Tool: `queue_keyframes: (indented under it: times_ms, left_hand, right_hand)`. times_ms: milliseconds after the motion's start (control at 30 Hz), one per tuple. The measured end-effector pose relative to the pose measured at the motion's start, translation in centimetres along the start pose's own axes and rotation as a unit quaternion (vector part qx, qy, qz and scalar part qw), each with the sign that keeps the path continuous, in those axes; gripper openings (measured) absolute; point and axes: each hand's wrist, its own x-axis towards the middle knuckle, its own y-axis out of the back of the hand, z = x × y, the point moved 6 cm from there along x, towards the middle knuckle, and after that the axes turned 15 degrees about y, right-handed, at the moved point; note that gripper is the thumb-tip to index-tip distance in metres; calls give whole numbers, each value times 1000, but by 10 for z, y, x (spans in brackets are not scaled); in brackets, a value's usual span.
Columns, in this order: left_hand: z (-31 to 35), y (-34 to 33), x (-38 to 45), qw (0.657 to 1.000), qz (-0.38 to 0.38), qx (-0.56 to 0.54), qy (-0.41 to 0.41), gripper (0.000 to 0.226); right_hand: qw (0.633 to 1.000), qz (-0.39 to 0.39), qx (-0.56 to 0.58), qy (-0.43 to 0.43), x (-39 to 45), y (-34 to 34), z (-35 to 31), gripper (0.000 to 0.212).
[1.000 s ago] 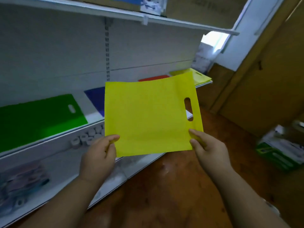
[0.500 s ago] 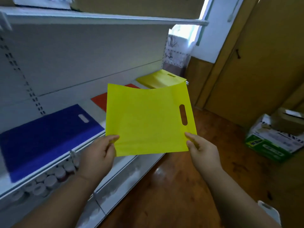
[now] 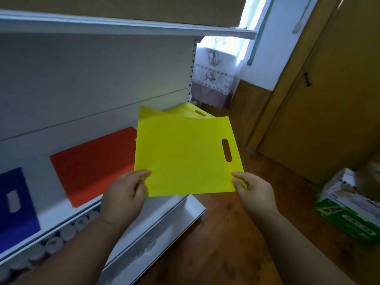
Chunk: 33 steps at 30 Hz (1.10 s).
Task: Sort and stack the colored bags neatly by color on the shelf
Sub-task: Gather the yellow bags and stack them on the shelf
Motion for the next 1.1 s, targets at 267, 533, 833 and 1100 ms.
queue_keyframes:
  times_ms: [267,533,833,1100]
  left_hand:
    - [27,-42,59,988,67,70,124,30]
    - [33,-85,141,970,80,136,185,34]
    - [54,-141,209,945,111,191,242,27]
    - [62,-187,217,912,120,241,308,17]
  right_hand:
    - [990,-86,-2,112,160,-27,45,22]
    - [989,-102,-1,110,275,-73,73,32]
    - [967,-156,-54,192,386,-95,114,31]
    - [941,-239,-81,227,427,-120,151,33]
